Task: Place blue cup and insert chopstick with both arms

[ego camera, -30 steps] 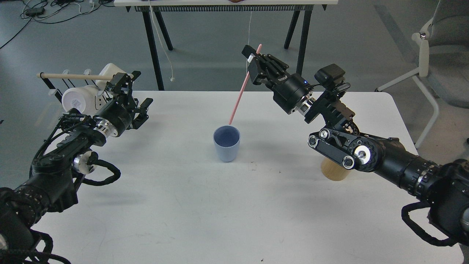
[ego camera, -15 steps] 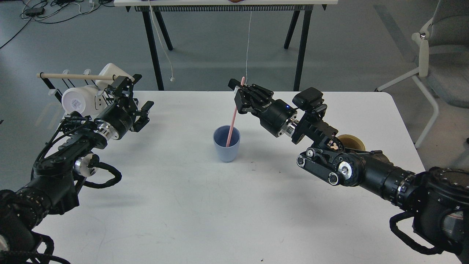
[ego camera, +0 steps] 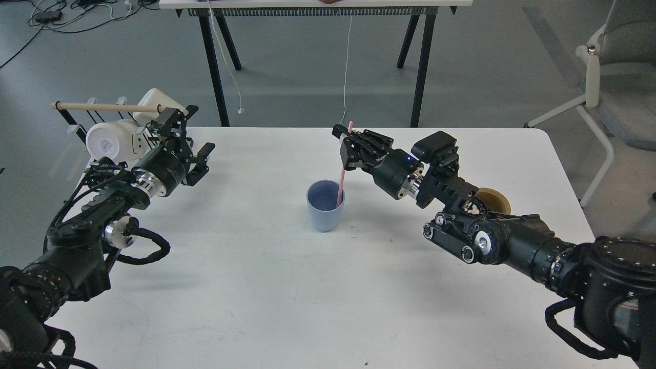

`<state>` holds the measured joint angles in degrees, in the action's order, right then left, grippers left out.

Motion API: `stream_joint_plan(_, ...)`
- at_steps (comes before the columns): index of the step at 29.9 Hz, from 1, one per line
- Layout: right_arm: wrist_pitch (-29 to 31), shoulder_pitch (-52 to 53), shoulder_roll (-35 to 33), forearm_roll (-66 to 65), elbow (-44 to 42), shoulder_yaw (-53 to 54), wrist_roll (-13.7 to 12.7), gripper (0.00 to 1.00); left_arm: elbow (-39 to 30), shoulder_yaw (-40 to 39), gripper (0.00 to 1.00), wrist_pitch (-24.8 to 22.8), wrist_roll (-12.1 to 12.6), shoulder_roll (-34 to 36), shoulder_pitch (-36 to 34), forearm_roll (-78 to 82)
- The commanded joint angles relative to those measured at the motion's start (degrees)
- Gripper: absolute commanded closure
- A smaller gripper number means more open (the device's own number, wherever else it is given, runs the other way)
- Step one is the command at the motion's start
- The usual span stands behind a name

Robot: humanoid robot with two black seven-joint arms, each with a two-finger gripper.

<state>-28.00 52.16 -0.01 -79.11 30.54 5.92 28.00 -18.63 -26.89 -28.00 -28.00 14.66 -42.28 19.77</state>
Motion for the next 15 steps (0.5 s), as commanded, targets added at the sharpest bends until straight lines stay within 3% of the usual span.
stream_joint_plan(1, 0.00, -0.22, 0.01, 0.53, -0.05, 0.49, 0.00, 0.53, 0.00, 0.00, 0.01, 0.00, 0.00, -0.07, 0.00, 0.00)
stream_joint_plan(2, 0.00, -0.22, 0.01, 0.62, 0.22, 0.58, 0.00, 0.36, 0.00, 0.00, 0.01, 0.00, 0.00, -0.07, 0.00, 0.00)
stream_joint_plan(3, 0.00, -0.22, 0.01, 0.71, 0.57, 0.67, 0.00, 0.26, 0.00, 0.00, 0.01, 0.00, 0.00, -0.07, -0.08, 0.00)
stream_joint_plan(5, 0.00, -0.13, 0.01, 0.88, 1.01, 0.85, 0.00, 0.14, 0.00, 0.00, 0.01, 0.00, 0.00, -0.15, -0.08, 0.00)
stream_joint_plan(8, 0.00, -0.13, 0.01, 2.11, 2.67, 2.60, 0.00, 0.08, 0.00, 0.00, 0.01, 0.00, 0.00, -0.24, -0.08, 0.00)
stream_joint_plan(15, 0.00, 0.48, -0.17, 17.91, 17.34, 14.71, 0.00, 0.08, -0.09, 0.00, 0.01, 0.00, 0.00, -0.33, -0.08, 0.00)
